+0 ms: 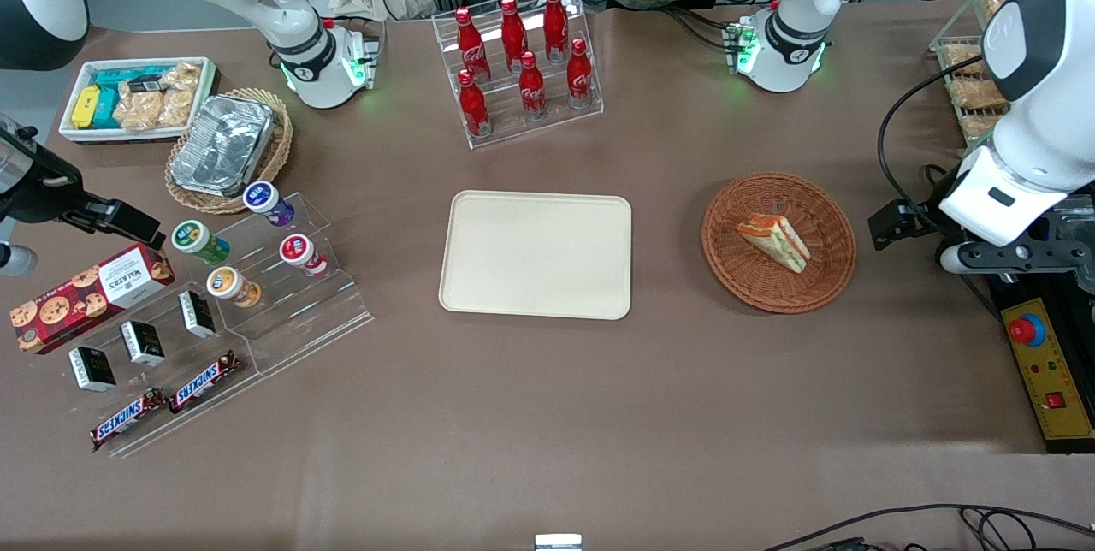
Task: Place sandwich from basket to tray
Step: 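Move the left gripper over the wrapped sandwich in the wicker basket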
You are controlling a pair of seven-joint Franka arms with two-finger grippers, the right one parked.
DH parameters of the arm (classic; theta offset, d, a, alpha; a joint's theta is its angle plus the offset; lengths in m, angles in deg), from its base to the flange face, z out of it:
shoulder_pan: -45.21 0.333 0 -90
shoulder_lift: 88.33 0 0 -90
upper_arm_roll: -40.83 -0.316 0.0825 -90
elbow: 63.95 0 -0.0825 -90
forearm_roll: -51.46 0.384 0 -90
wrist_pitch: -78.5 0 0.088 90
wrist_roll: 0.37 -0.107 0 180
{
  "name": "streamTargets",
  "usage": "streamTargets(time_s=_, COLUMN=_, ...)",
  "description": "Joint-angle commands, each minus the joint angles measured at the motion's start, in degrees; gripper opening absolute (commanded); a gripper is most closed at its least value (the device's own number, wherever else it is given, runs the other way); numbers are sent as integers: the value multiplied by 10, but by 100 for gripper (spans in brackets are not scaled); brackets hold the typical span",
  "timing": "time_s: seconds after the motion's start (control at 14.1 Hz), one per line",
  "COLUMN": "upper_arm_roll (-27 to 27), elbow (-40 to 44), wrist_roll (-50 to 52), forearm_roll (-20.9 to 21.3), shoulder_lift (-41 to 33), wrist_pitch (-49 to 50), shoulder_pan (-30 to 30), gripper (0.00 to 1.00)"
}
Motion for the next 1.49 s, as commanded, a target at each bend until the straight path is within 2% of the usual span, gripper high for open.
streamTargets(time_s=0.0, upper_arm_roll=-1, elbow=8, wrist_roll=9, forearm_roll=5, shoulder_lift=-3, wrist_pitch=18, shoulder_pan=-4, gripper=100)
streamTargets(time_s=0.21, upper_arm_roll=-1, elbow=19, wrist_roll=12, forearm_roll=10, shoulder_lift=-3, wrist_pitch=64, shoulder_pan=-5, gripper=100)
streamTargets(time_s=0.43, upper_arm_roll=-2, elbow=-58, wrist_roll=12, forearm_roll=1, shoulder_lift=-48, wrist_pitch=61, shoulder_pan=4, gripper=100)
streamTargets(time_s=0.71, upper_arm_roll=-2, elbow=-286, wrist_roll=17, forearm_roll=-20, shoulder_lift=-161, wrist_pitch=-98, shoulder_pan=8, gripper=100)
streamTargets(time_s=0.99, upper_arm_roll=-1, elbow=-458, wrist_roll=63, forearm_roll=-32, shoulder_lift=-204, wrist_pitch=-265, shoulder_pan=4, gripper=100)
streamTargets(time_s=1.14, upper_arm_roll=0, elbow=-507, wrist_roll=90, forearm_roll=-33, shoulder_lift=-203, wrist_pitch=-336, shoulder_pan=1, gripper=100)
streamTargets(time_s=1.21, upper_arm_roll=0, elbow=-508, wrist_roll=113, forearm_roll=-33, shoulder_lift=-197, wrist_pitch=-338, shoulder_pan=-1, gripper=100)
streamTargets(time_s=1.42, upper_arm_roll=10, elbow=-497, wrist_roll=263, forearm_roll=-32, shoulder_lift=-163, wrist_pitch=-342, shoulder_pan=-14, gripper=100)
